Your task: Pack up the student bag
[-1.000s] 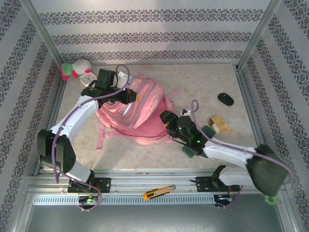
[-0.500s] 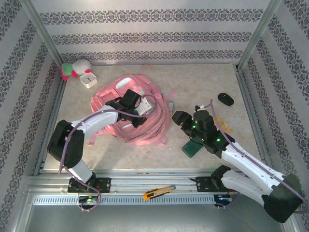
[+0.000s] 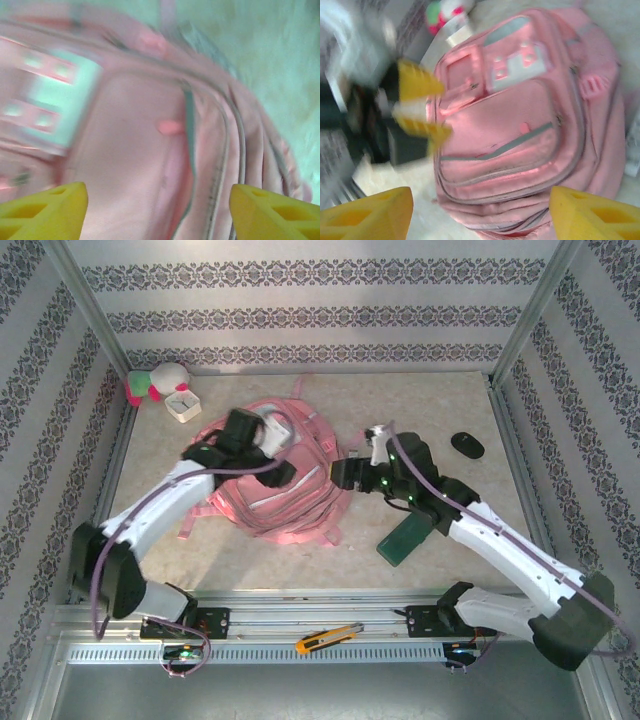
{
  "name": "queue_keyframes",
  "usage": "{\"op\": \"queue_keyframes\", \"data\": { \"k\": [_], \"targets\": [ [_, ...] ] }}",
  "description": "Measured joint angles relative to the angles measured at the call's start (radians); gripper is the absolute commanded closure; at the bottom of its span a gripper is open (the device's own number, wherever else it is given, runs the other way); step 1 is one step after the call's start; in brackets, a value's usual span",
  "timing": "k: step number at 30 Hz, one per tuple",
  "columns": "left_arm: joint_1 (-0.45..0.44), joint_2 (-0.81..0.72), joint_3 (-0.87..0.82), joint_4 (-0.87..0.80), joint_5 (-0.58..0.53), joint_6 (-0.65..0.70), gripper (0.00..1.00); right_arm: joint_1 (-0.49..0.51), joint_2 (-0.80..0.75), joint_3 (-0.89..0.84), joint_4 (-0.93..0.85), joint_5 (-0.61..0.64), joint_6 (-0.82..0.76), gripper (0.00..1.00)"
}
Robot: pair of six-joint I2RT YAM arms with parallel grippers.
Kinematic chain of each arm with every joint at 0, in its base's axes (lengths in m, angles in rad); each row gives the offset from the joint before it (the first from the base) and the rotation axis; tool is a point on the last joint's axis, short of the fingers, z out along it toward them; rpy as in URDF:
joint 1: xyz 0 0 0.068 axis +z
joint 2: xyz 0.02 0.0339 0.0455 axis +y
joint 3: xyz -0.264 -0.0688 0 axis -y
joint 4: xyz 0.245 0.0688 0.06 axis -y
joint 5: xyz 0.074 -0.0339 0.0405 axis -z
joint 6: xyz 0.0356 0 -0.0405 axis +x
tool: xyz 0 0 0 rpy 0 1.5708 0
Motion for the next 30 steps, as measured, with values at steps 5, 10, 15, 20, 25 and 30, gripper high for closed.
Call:
{"op": "queue_keyframes", "data": {
  "k": [5, 10, 15, 20, 25, 30],
  "targets": [
    [0.203, -0.162, -0.008, 0.002, 0.074, -0.167, 0.23, 0.113, 0.183, 0.234, -0.183, -0.020, -0.448, 0.30],
    [0.320, -0.208, -0.100, -0.047, 0.098, -0.283, 0.23, 0.209, 0.386, 0.367, -0.338, 0.035, -0.837, 0.32],
    [0.385, -0.228, -0.256, -0.091, 0.129, -0.363, 0.23, 0.296, 0.566, 0.396, -0.419, 0.103, -1.106, 0.32],
    [0.393, -0.274, -0.319, -0.092, 0.150, -0.406, 0.23, 0.338, 0.698, 0.418, -0.433, 0.139, -1.221, 0.32],
    [0.396, -0.285, -0.332, -0.090, 0.169, -0.426, 0.23, 0.340, 0.774, 0.422, -0.410, 0.181, -1.270, 0.35],
    [0.400, -0.285, -0.369, -0.088, 0.182, -0.452, 0.24, 0.349, 0.791, 0.375, -0.317, 0.277, -1.310, 0.67]
  ]
}}
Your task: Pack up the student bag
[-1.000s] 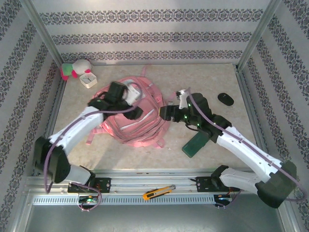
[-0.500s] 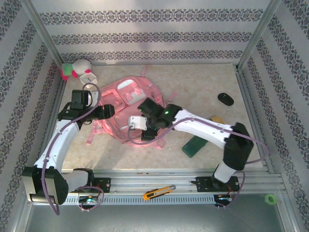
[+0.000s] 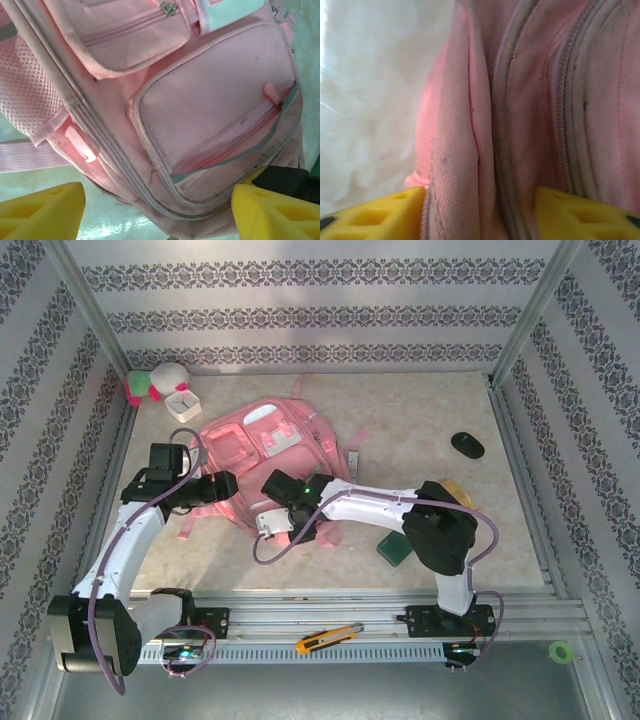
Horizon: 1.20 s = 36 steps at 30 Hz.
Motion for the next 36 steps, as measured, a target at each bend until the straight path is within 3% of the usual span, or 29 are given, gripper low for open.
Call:
{"op": "queue_keyframes", "data": {
  "k": [2, 4, 10, 18, 22, 29, 36],
  "targets": [
    [0.000, 0.000, -0.003, 0.001, 0.000, -0.007, 0.24, 0.008, -0.001, -0.023, 0.045, 0.041, -0.014, 0.87],
    [0.001, -0.003, -0.003, 0.005, 0.000, -0.013, 0.24, 0.011, -0.016, -0.038, 0.073, 0.066, -0.036, 1.00],
    [0.020, -0.019, -0.002, 0.005, 0.008, -0.015, 0.24, -0.040, -0.153, -0.013, 0.025, 0.003, -0.110, 1.00],
    [0.044, -0.092, -0.017, 0.093, 0.068, 0.007, 0.25, -0.245, -0.214, 0.293, -0.179, -0.212, -0.130, 1.00],
    [0.045, -0.166, -0.108, 0.219, 0.090, 0.008, 0.32, -0.311, -0.201, 0.424, -0.259, -0.296, -0.127, 1.00],
    [0.045, -0.193, -0.307, 0.464, 0.112, -0.024, 0.39, -0.332, -0.143, 0.565, -0.348, -0.332, -0.126, 1.00],
    [0.043, -0.095, -0.361, 0.612, 0.097, -0.049, 0.46, -0.332, -0.100, 0.599, -0.394, -0.354, -0.126, 1.00]
  ]
}}
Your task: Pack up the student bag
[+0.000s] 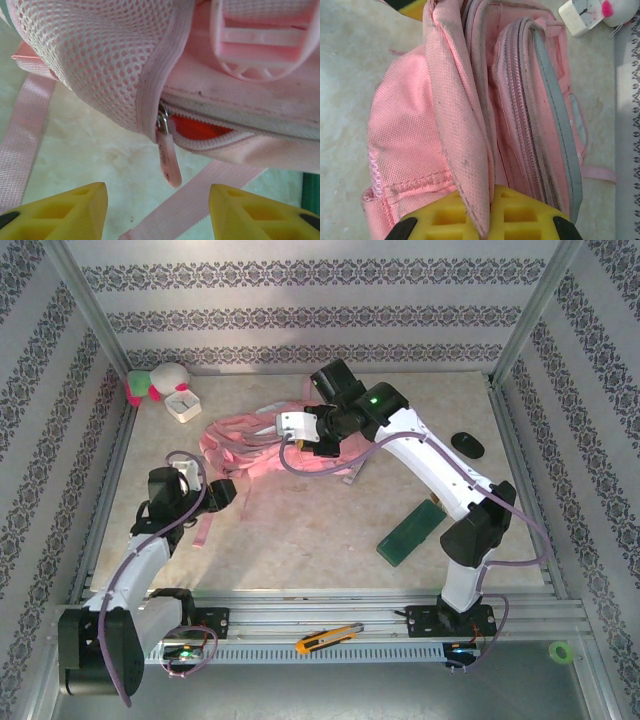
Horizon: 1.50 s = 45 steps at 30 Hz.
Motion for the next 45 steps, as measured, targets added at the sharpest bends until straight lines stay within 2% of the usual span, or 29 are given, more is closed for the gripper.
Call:
{"op": "queue_keyframes", "data": {
  "k": [2, 5, 10, 12, 22, 30, 34, 38, 42, 44, 45],
  "targets": [
    [-0.001, 0.041, 0.000, 0.043, -0.004, 0.000, 0.46, 0.000, 0.004, 0.007, -0.003, -0.004, 0.000, 1.00],
    [-0.001, 0.103, 0.000, 0.099, -0.004, 0.000, 0.57, 0.000, 0.005, 0.015, -0.003, -0.005, 0.002, 1.00],
    [-0.006, 0.167, 0.007, 0.140, 0.019, 0.006, 0.95, 0.001, 0.005, 0.019, 0.008, 0.014, 0.032, 1.00],
    [-0.008, 0.166, 0.014, 0.142, 0.045, 0.010, 1.00, 0.008, 0.008, 0.019, 0.014, 0.036, 0.045, 1.00],
    [-0.017, 0.031, 0.018, 0.130, 0.193, -0.002, 1.00, 0.028, 0.017, -0.073, 0.178, 0.147, 0.163, 1.00],
    [-0.026, -0.030, 0.018, 0.133, 0.293, -0.031, 1.00, 0.029, 0.017, -0.135, 0.262, 0.167, 0.217, 1.00],
    [-0.101, -0.029, 0.062, 0.121, 0.313, -0.034, 1.00, 0.049, 0.015, -0.159, 0.290, 0.174, 0.248, 1.00],
    [-0.256, 0.011, 0.197, 0.130, 0.357, -0.029, 1.00, 0.073, 0.017, -0.194, 0.332, 0.175, 0.294, 1.00],
    [-0.367, 0.063, 0.292, 0.156, 0.378, -0.020, 0.83, 0.077, 0.016, -0.244, 0.381, 0.157, 0.318, 1.00],
    [-0.388, 0.078, 0.310, 0.145, 0.374, 0.006, 0.66, 0.073, 0.011, -0.284, 0.411, 0.135, 0.318, 1.00],
    [-0.388, 0.079, 0.311, 0.128, 0.372, 0.014, 0.60, 0.071, 0.008, -0.301, 0.422, 0.125, 0.318, 1.00]
  ]
}}
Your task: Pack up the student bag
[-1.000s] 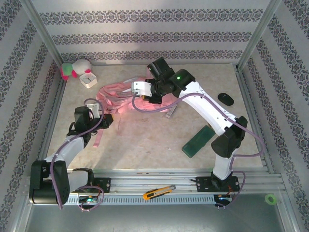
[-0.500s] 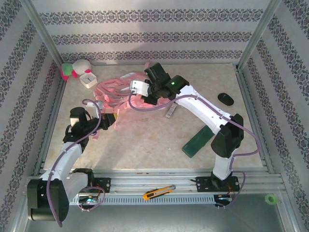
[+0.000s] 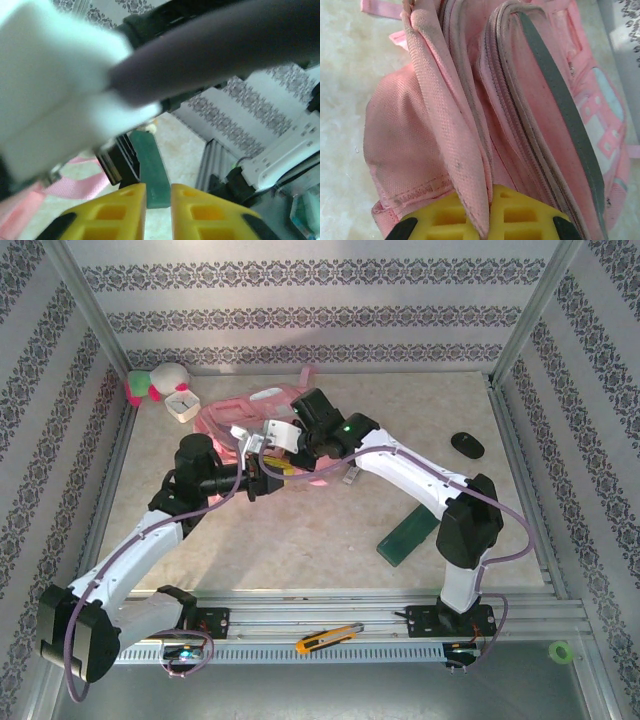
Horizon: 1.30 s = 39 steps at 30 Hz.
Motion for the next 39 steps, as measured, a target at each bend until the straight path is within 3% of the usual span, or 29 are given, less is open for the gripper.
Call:
{"op": "queue_keyframes", "data": {
  "k": [3, 7, 12, 15, 19, 24, 26, 29, 30, 32, 34, 36, 39],
  "targets": [
    [0.005, -0.027, 0.000, -0.085, -0.056, 0.063, 0.43, -0.023, -0.026, -0.061, 0.012, -0.060, -0.010, 1.00],
    [0.039, -0.134, -0.002, -0.209, -0.149, 0.178, 0.31, -0.076, -0.092, -0.118, -0.002, -0.161, -0.082, 1.00],
    [0.062, -0.234, 0.001, -0.369, -0.286, 0.464, 0.26, -0.126, -0.205, -0.177, -0.056, -0.244, -0.237, 1.00],
    [0.062, -0.209, 0.019, -0.486, -0.359, 0.712, 0.21, -0.136, -0.254, -0.198, -0.102, -0.277, -0.322, 1.00],
    [0.062, -0.115, 0.036, -0.576, -0.470, 1.005, 0.07, -0.143, -0.275, -0.210, -0.143, -0.312, -0.388, 1.00],
    [0.062, -0.034, 0.051, -0.612, -0.536, 1.197, 0.06, -0.143, -0.276, -0.212, -0.159, -0.325, -0.425, 1.00],
    [0.064, 0.030, 0.089, -0.607, -0.536, 1.251, 0.17, -0.148, -0.276, -0.212, -0.165, -0.339, -0.428, 1.00],
    [0.067, 0.145, 0.153, -0.578, -0.510, 1.291, 0.49, -0.151, -0.276, -0.212, -0.175, -0.349, -0.427, 1.00],
    [0.069, 0.162, 0.159, -0.578, -0.495, 1.294, 0.55, -0.153, -0.276, -0.212, -0.177, -0.349, -0.426, 1.00],
    [0.069, 0.171, 0.161, -0.579, -0.458, 1.292, 0.83, -0.164, -0.277, -0.216, -0.179, -0.356, -0.412, 0.98],
    [0.069, 0.169, 0.161, -0.579, -0.419, 1.281, 1.00, -0.182, -0.286, -0.227, -0.175, -0.374, -0.384, 0.95],
    [0.069, 0.164, 0.156, -0.578, -0.378, 1.250, 1.00, -0.200, -0.300, -0.241, -0.164, -0.391, -0.341, 0.85],
    [0.069, 0.140, 0.109, -0.554, -0.315, 1.158, 1.00, -0.216, -0.333, -0.276, -0.134, -0.410, -0.233, 0.60]
  ]
}}
